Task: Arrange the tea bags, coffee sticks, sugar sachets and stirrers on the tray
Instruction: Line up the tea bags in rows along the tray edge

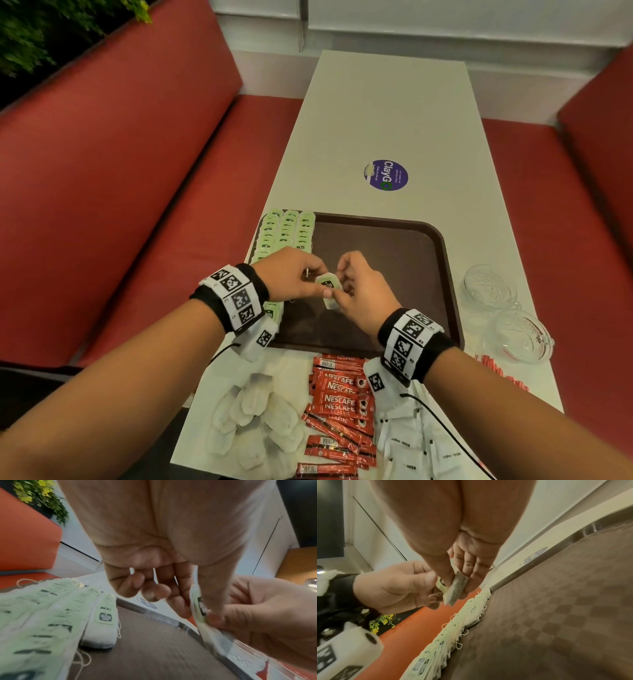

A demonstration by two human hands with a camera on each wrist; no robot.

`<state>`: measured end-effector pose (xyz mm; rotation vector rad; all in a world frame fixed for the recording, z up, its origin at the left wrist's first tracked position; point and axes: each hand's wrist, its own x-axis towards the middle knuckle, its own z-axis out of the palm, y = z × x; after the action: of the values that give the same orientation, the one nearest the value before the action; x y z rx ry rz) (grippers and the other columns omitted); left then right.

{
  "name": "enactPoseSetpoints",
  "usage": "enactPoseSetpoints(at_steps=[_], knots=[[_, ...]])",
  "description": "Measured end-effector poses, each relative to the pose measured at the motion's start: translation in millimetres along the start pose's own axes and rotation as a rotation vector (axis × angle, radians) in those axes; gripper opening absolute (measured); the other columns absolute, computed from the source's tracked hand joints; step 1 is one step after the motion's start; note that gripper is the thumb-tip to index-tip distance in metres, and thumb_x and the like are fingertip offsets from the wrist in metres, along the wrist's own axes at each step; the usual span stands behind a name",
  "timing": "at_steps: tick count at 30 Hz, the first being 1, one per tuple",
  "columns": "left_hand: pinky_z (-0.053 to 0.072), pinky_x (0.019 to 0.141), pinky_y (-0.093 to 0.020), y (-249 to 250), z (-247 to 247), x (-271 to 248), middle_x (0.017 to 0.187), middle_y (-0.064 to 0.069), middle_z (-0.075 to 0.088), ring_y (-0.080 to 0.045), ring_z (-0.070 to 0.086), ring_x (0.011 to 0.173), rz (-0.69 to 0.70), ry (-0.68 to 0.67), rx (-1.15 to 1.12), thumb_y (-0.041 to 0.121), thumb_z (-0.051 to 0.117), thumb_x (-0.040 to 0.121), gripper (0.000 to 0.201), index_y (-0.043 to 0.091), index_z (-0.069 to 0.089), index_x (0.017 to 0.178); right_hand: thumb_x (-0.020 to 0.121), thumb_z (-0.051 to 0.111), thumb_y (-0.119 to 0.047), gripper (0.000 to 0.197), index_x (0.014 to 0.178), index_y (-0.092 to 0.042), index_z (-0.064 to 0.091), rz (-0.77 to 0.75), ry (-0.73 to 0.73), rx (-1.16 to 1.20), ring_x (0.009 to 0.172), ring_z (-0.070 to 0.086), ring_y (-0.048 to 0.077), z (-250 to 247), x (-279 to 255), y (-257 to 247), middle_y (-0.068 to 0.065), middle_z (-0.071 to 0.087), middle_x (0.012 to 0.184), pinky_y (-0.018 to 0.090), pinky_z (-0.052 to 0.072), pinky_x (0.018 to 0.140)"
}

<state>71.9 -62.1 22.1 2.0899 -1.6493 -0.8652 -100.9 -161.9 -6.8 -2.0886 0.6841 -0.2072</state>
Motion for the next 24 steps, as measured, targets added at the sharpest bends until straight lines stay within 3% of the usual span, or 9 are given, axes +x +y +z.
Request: enactPoseSetpoints(at_steps=[3, 7, 10, 12, 15, 17, 20, 24], knots=[[0.039, 0.061, -0.019, -6.9, 6.9, -2.5, 0.072, 0.013, 0.06, -0.002, 0.052, 0.064, 0.028, 0.08, 0.022, 0.037, 0.071, 0.089, 0.008, 0.03, 0.07, 0.093, 0.089, 0.074, -0.024, 0.038, 0.111, -0.026, 0.044, -0.004, -0.004, 0.013, 0.075, 0.065, 0.008, 2.9, 2.1, -2.7, -0.005, 0.065, 0.085, 0.025, 0.056, 0.07], [0.045, 0.065, -0.018, -11.7, 7.4, -5.5, 0.075, 0.013, 0.065, -0.002, 0.057, 0.068, 0.011, 0.143, -0.047, 0.031, 0.071, 0.09, 0.004, 0.028, 0.072, 0.092, 0.087, 0.076, -0.025, 0.045, 0.118, -0.027, 0.044, 0.022, 0.008, -0.018, 0.075, 0.064, 0.007, 3.9, 3.4, -7.1, -0.005, 0.067, 0.079, 0.023, 0.051, 0.071], [0.046, 0.069, -0.021, -16.5, 3.8, -4.7, 0.078, 0.011, 0.067, -0.005, 0.06, 0.072, -0.041, 0.22, -0.1, 0.027, 0.07, 0.091, 0.003, 0.028, 0.068, 0.089, 0.086, 0.077, -0.029, 0.056, 0.128, -0.027, 0.041, 0.055, -0.027, -0.031, 0.08, 0.065, 0.006, 6.1, 3.9, -5.3, -0.007, 0.068, 0.085, 0.026, 0.053, 0.077], [0.048, 0.074, -0.024, -24.5, -1.8, -0.5, 0.083, 0.011, 0.066, -0.006, 0.061, 0.076, -0.137, 0.286, -0.099, 0.027, 0.068, 0.093, 0.004, 0.028, 0.068, 0.097, 0.086, 0.077, -0.032, 0.056, 0.13, -0.027, 0.042, 0.09, -0.103, -0.105, 0.084, 0.064, 0.008, 7.2, 2.1, 1.7, -0.009, 0.065, 0.094, 0.029, 0.054, 0.081], [0.048, 0.082, -0.027, -41.1, -8.1, 8.9, 0.101, 0.004, 0.066, -0.013, 0.061, 0.09, -0.285, 0.163, 0.071, 0.03, 0.064, 0.096, 0.028, 0.022, 0.063, 0.123, 0.087, 0.074, -0.035, 0.039, 0.12, -0.026, 0.055, 0.138, -0.305, -0.317, 0.093, 0.062, 0.011, 4.8, -4.0, 10.4, -0.012, 0.063, 0.102, 0.032, 0.053, 0.088], [0.046, 0.084, -0.026, -49.1, -6.3, 16.3, 0.114, 0.0, 0.066, -0.014, 0.059, 0.096, -0.329, 0.042, 0.148, 0.031, 0.064, 0.096, 0.035, 0.021, 0.06, 0.129, 0.088, 0.072, -0.036, 0.031, 0.116, -0.026, 0.061, 0.15, -0.438, -0.414, 0.095, 0.063, 0.012, 2.2, -8.8, 12.1, -0.011, 0.066, 0.102, 0.031, 0.053, 0.088], [0.045, 0.081, -0.025, -55.2, 0.5, 29.2, 0.115, -0.001, 0.066, -0.014, 0.058, 0.094, -0.368, 0.036, 0.159, 0.032, 0.066, 0.094, 0.035, 0.021, 0.062, 0.128, 0.09, 0.071, -0.034, 0.029, 0.116, -0.024, 0.067, 0.156, -0.559, -0.475, 0.096, 0.064, 0.014, 1.0, -15.3, 12.4, -0.007, 0.069, 0.106, 0.032, 0.053, 0.089], [0.051, 0.086, -0.031, -56.4, 5.9, 42.0, 0.108, 0.001, 0.067, -0.019, 0.062, 0.099, -0.451, 0.129, 0.176, 0.032, 0.071, 0.089, 0.029, 0.021, 0.065, 0.115, 0.091, 0.07, -0.03, 0.019, 0.108, -0.024, 0.073, 0.158, -0.592, -0.53, 0.096, 0.065, 0.016, 3.3, -20.3, 12.9, -0.004, 0.072, 0.105, 0.032, 0.054, 0.088]])
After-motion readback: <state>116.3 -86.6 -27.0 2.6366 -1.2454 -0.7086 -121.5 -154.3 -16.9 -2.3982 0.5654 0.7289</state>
